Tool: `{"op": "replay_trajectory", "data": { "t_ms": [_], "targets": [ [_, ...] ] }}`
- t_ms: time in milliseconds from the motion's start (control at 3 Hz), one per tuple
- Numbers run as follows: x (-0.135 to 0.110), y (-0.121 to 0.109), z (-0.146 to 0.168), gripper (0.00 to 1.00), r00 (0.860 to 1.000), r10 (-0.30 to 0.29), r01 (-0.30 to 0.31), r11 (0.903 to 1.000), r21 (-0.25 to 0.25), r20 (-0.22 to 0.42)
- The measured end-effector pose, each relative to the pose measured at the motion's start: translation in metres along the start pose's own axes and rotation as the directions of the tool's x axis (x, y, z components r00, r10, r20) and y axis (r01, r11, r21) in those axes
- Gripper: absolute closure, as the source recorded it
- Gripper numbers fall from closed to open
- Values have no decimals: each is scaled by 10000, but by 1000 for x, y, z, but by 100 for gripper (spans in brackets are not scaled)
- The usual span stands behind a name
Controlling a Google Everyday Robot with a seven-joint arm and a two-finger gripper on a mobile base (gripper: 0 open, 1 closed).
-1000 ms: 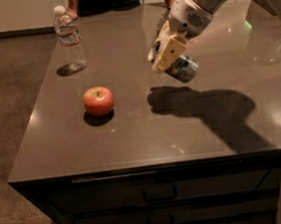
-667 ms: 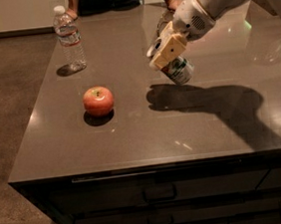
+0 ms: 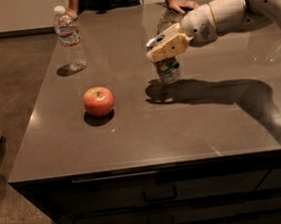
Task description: Place 7up can upright
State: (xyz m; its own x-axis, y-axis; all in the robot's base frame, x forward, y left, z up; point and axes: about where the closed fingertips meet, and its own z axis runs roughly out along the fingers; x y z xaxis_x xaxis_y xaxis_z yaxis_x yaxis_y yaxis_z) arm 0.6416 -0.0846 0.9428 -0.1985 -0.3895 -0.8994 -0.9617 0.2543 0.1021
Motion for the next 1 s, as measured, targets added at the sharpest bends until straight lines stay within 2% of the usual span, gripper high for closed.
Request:
{"op": "replay_trajectory", "data": {
  "t_ms": [333,667,1000],
  "targets": [
    [0,-7,-3,100,9950,228,-232,9997,28,969],
    [5,-12,-4,100,9832,208,-234,9996,126,1814],
    [10,-16,-5,82,9685,191,-266,9993,267,2481]
  ]
}}
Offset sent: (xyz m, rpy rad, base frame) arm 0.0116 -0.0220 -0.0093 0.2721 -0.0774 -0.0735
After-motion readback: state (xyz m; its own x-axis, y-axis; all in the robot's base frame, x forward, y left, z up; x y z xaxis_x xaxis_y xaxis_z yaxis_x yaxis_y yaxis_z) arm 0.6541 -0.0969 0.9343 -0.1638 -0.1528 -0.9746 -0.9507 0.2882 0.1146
